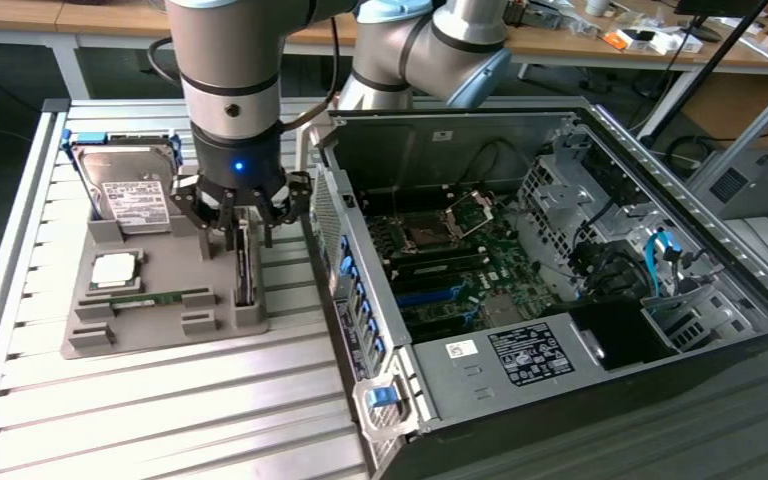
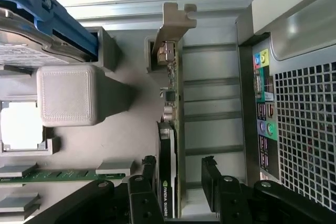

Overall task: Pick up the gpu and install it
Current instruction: 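Pick up the gpu and move the gpu toward the slot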

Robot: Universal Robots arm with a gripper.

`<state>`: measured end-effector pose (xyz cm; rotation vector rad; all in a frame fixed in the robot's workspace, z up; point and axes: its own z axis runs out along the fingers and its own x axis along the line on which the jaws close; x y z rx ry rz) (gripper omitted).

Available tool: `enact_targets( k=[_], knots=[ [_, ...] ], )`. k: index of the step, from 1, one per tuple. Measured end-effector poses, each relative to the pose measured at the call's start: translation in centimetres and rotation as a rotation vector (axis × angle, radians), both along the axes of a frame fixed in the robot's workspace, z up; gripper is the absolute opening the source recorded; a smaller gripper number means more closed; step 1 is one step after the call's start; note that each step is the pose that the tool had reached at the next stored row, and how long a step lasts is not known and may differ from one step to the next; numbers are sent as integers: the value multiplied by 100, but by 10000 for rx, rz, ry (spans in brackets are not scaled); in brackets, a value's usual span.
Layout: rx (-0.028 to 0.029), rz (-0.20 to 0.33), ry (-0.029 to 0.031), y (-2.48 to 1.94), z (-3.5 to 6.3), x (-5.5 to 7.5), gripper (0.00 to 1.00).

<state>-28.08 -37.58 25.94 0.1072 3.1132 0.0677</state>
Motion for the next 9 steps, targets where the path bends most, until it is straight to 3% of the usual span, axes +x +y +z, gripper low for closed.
enact_targets(
  k=[9],
  knots=[
    [0,17,0,120,-43,0,48]
  ],
)
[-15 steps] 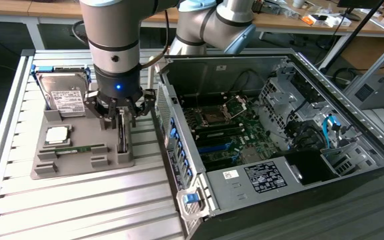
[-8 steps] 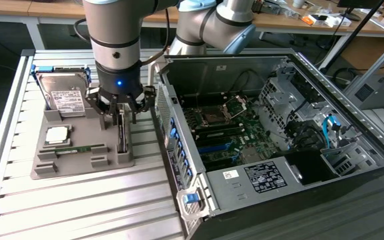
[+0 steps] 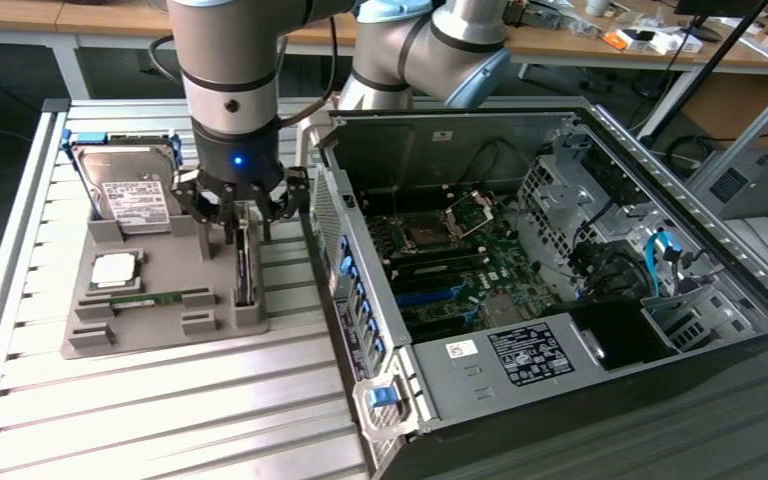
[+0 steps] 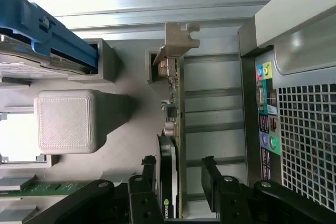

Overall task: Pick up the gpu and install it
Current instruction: 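Pick up the gpu and move the gpu toward the slot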

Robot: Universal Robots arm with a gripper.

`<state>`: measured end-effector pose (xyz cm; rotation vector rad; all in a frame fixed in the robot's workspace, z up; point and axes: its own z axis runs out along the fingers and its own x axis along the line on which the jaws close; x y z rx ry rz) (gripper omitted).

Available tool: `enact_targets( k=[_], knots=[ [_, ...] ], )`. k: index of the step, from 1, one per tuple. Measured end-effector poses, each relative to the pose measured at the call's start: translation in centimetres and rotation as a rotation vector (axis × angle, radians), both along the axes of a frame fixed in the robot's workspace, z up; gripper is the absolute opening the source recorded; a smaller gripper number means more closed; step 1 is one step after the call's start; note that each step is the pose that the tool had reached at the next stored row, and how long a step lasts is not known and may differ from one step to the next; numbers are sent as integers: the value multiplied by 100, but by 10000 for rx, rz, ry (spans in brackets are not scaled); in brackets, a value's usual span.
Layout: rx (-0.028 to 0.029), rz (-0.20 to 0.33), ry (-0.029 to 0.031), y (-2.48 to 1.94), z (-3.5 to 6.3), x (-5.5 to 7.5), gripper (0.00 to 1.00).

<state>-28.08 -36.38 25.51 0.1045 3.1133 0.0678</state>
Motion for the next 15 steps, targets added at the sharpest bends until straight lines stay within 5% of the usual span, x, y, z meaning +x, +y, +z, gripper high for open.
enact_targets(
  k=[3,15],
  knots=[
    [1,0,-2,30,-29,0,48],
    [-1,0,0,31,-79,-2,48]
  ],
)
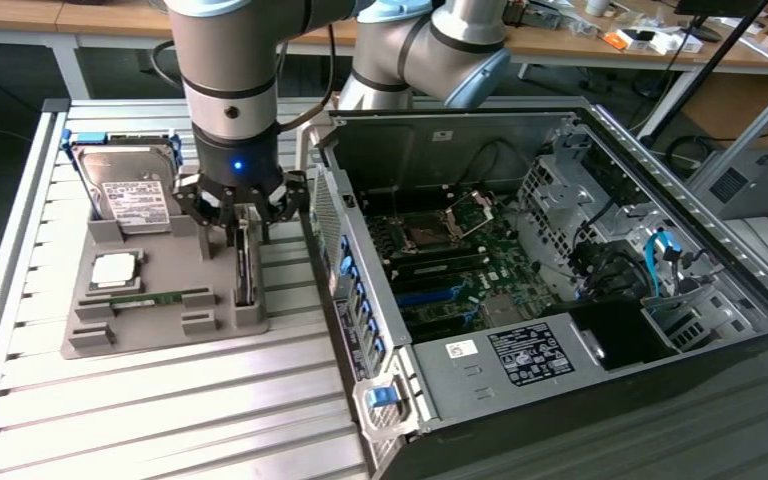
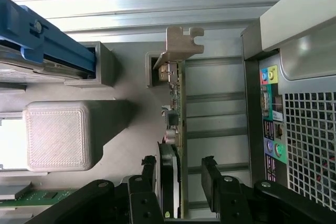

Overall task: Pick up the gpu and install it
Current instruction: 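Pick up the gpu and move the gpu toward the slot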

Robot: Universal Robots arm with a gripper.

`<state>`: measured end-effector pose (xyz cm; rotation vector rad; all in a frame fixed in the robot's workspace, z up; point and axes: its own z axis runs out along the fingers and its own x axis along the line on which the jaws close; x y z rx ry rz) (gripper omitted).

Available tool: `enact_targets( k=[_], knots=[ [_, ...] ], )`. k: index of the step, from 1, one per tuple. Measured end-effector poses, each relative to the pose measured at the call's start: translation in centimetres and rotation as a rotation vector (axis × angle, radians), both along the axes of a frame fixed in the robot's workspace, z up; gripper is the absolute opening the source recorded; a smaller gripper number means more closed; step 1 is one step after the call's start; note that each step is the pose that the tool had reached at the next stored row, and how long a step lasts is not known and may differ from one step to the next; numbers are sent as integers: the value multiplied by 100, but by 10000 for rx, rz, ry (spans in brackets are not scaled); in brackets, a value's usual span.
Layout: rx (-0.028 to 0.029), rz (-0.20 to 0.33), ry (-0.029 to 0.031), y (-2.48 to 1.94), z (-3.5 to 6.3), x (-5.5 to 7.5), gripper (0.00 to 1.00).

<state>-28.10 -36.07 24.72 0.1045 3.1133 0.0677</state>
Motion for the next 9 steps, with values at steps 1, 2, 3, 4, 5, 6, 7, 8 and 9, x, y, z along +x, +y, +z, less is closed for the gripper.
enact_targets(
  k=[1,2,3,4,5,6,7,8,9],
  knots=[
    [0,0,0,0,0,0,48],
    [0,0,1,0,0,0,40],
    [0,-1,1,0,0,0,40],
    [-1,0,2,0,0,-1,34],
    [-1,0,1,0,0,0,28],
    [0,0,1,0,0,0,27],
    [-1,-1,1,0,0,0,27],
    [0,-1,0,0,0,0,27],
    [-1,-1,1,0,0,0,27]
  ],
)
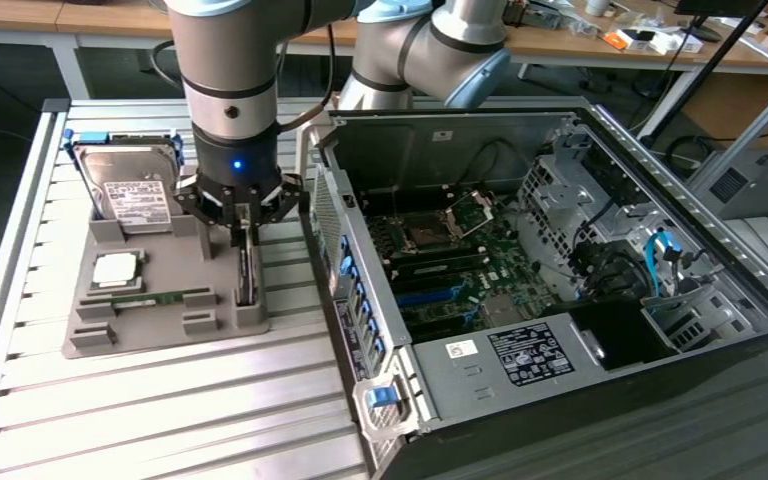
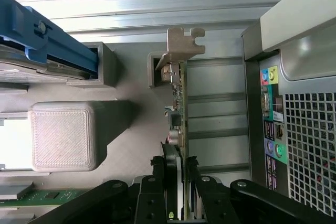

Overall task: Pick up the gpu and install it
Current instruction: 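Pick up the gpu and move the gpu toward the slot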

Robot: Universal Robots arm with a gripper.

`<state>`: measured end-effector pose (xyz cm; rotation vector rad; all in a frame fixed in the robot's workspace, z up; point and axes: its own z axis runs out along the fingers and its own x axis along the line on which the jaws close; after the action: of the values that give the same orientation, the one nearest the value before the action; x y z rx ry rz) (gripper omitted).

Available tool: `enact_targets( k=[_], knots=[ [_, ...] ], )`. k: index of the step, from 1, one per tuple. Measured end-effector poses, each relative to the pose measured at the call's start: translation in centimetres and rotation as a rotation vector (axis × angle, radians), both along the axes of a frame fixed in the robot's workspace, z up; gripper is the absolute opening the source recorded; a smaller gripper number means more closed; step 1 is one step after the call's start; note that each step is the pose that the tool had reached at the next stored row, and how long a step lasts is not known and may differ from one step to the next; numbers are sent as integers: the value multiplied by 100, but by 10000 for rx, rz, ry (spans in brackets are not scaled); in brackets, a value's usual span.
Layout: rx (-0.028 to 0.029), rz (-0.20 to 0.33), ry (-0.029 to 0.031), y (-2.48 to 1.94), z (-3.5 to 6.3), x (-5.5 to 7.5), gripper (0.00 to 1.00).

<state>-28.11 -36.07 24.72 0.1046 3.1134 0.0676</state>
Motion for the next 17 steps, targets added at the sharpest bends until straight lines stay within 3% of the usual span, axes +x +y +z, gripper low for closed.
enact_targets(
  k=[17],
  knots=[
    [2,1,0,0,24,0,27]
  ],
)
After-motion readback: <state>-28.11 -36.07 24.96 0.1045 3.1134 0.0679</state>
